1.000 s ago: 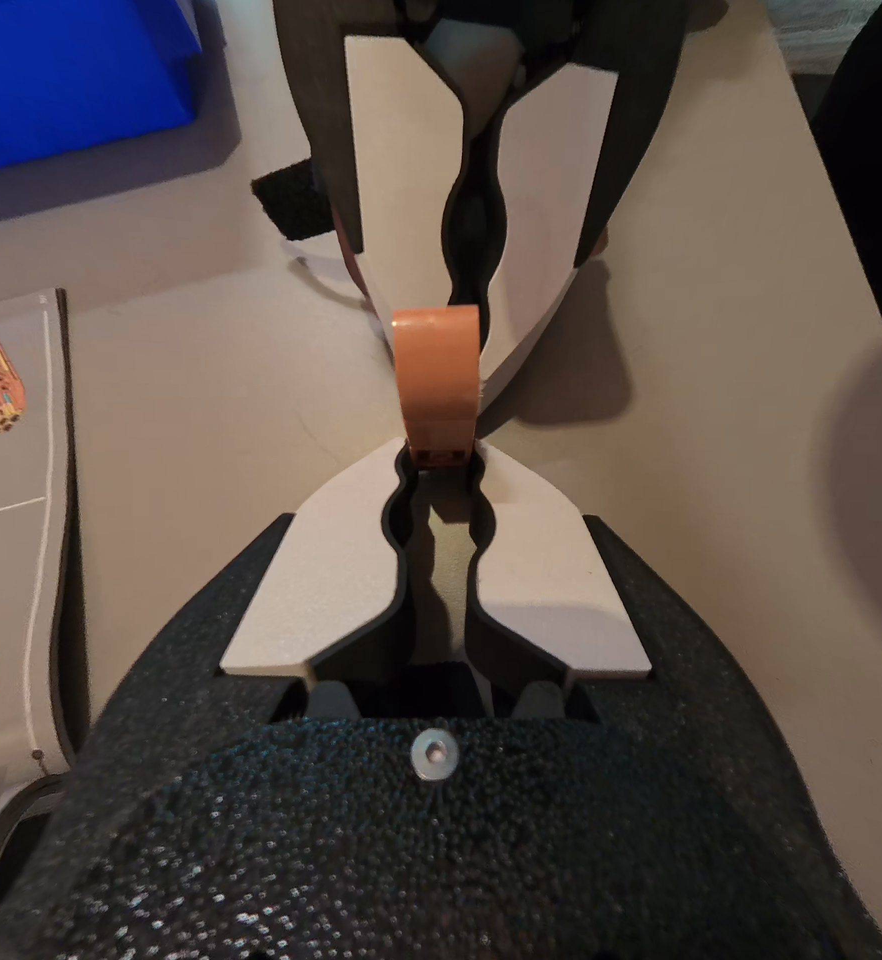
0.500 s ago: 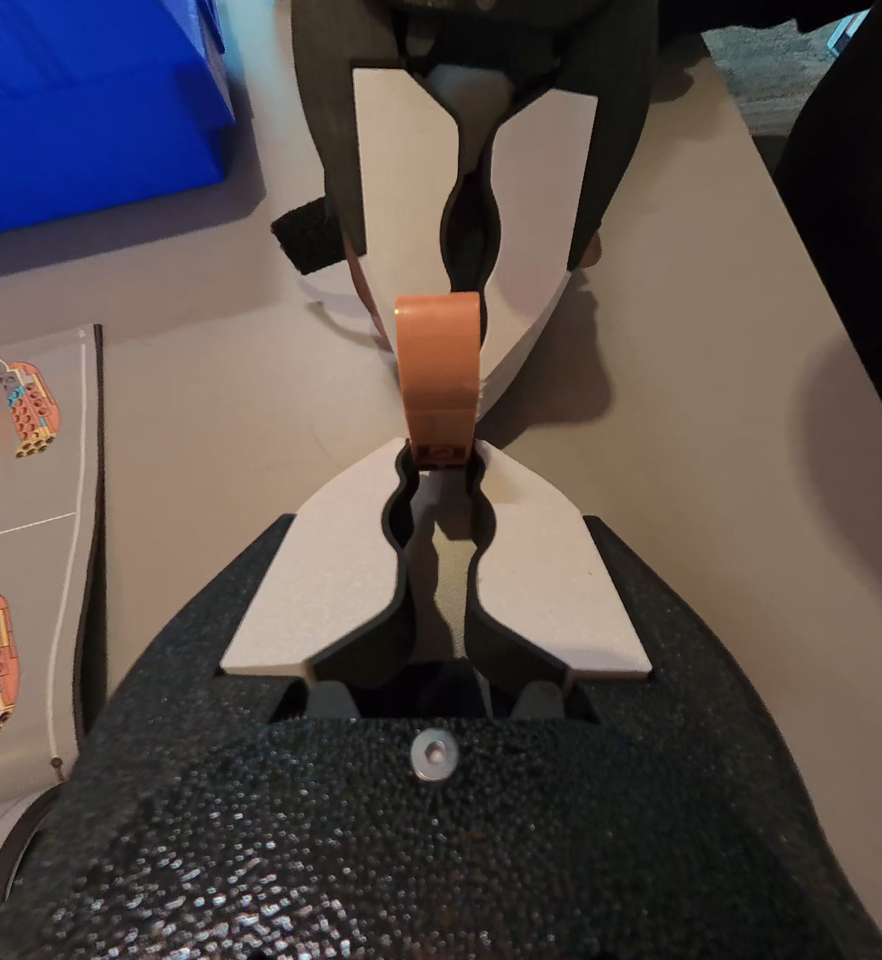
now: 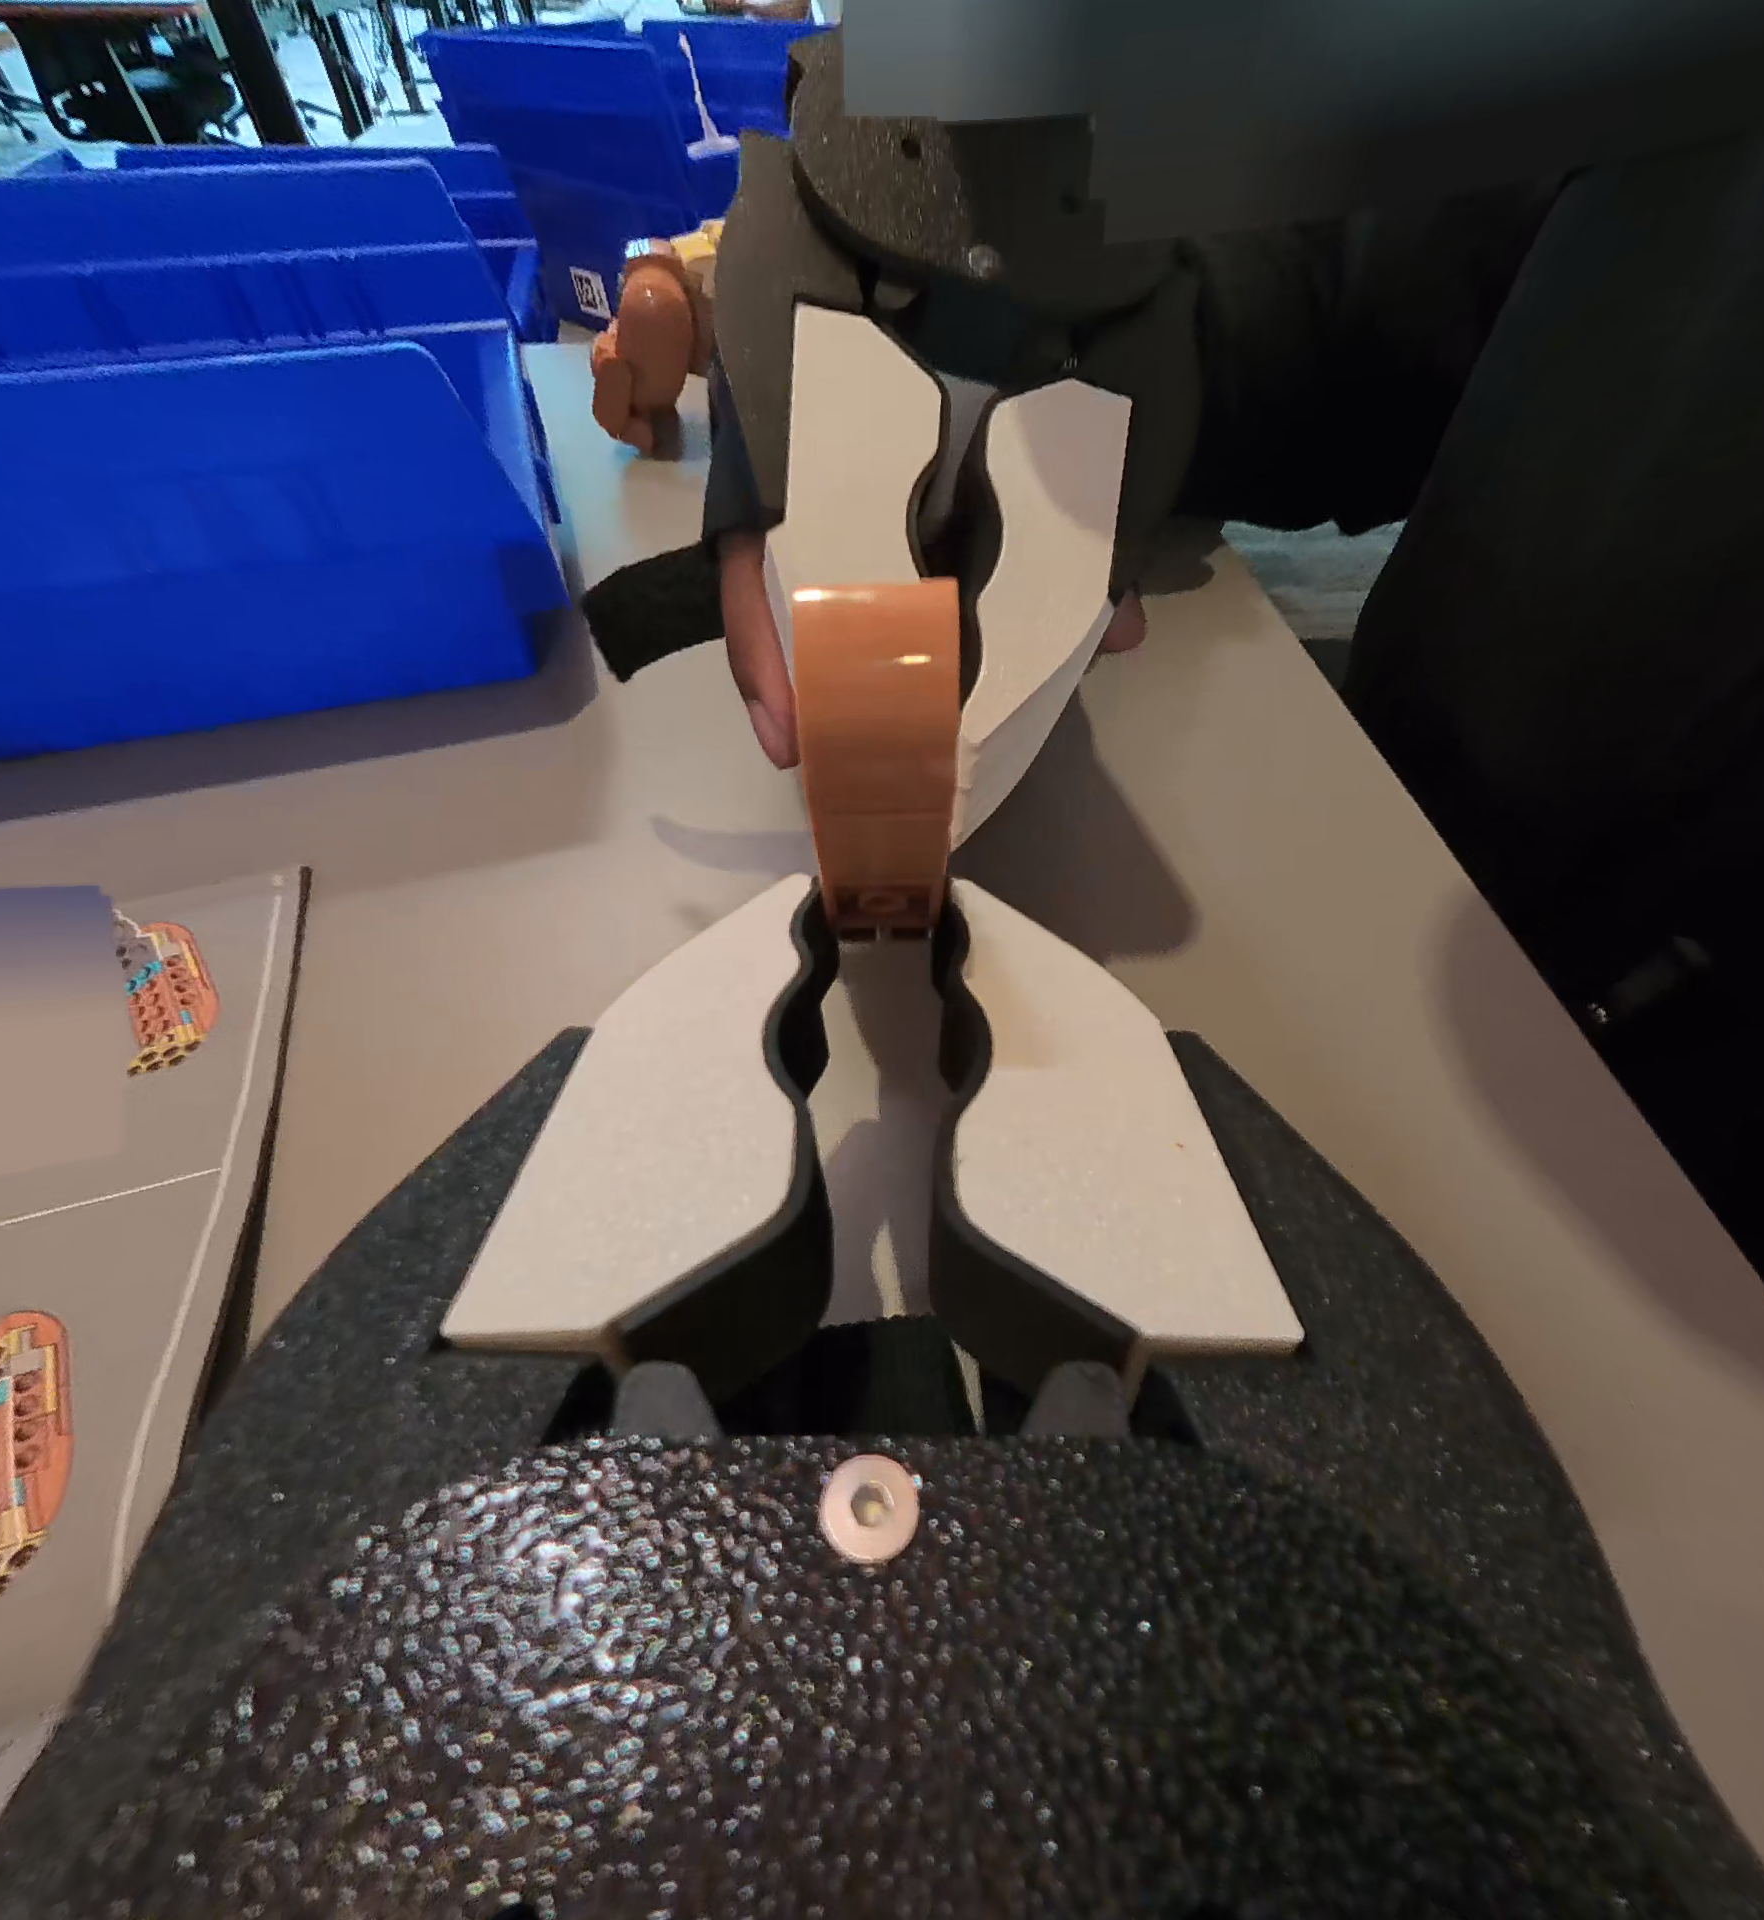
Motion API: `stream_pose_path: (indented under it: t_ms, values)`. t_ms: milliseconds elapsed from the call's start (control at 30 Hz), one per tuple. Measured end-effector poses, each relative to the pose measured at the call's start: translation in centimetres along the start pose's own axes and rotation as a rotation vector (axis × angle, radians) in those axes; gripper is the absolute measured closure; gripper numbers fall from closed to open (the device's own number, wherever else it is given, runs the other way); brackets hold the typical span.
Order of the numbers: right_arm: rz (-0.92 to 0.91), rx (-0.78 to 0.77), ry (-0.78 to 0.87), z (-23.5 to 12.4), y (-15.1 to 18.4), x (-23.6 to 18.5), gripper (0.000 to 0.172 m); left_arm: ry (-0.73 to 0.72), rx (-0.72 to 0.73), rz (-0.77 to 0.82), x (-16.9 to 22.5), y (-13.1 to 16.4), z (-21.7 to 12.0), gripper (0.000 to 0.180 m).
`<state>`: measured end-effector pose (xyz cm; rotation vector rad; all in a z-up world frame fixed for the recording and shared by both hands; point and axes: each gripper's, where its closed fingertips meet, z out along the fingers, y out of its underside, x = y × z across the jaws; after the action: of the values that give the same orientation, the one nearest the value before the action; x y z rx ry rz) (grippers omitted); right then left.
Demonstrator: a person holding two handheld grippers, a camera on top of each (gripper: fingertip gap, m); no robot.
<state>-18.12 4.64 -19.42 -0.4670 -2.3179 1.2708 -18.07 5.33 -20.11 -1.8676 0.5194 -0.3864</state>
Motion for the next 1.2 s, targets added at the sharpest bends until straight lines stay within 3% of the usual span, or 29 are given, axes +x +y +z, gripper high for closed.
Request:
stream_pose_path:
  t_ms: [1200]
  values:
    - [0.19,0.144,-0.015,-0.6,-1.7,0.5,0.17,-0.083,0.231,0.134,0.0,-3.0,-0.8,0.164]
